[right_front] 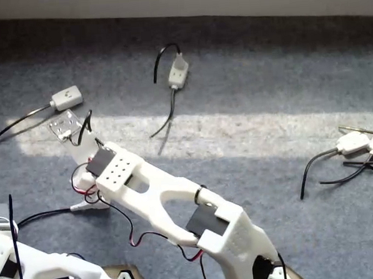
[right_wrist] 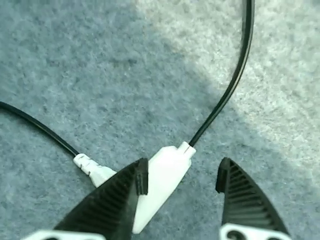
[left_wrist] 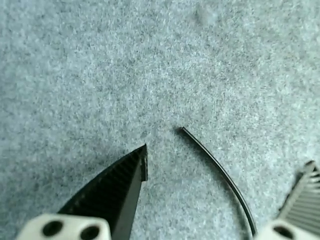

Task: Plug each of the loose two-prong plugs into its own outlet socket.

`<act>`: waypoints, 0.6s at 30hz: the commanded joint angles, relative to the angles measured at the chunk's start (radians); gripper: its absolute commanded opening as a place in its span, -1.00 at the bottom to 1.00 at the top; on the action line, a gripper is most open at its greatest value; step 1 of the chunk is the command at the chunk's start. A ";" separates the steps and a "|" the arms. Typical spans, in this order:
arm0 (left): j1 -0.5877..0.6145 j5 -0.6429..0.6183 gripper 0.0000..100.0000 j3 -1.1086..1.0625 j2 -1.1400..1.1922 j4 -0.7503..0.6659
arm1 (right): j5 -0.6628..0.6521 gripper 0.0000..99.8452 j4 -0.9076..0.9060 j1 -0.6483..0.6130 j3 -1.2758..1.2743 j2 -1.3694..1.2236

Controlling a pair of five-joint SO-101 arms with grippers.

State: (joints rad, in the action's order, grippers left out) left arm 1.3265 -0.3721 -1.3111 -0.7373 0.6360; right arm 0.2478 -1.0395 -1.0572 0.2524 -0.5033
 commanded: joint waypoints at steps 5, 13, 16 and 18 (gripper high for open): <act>0.007 0.008 -0.13 0.002 -0.019 -0.011 | 0.044 -0.54 -0.013 -0.042 0.070 -0.030; 0.007 0.008 -0.13 0.002 -0.019 -0.011 | 0.048 -0.54 -0.018 -0.022 0.071 -0.088; 0.007 0.008 -0.13 0.002 -0.019 -0.011 | 0.048 -0.60 -0.018 0.001 0.071 -0.088; 0.007 0.008 -0.13 0.002 -0.019 -0.011 | 0.048 -0.73 -0.018 0.015 0.071 -0.088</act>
State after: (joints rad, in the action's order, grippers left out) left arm 1.3265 -0.3705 -1.3111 -0.7373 0.6360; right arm 0.2862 -1.0610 -1.0817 0.2862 -0.6076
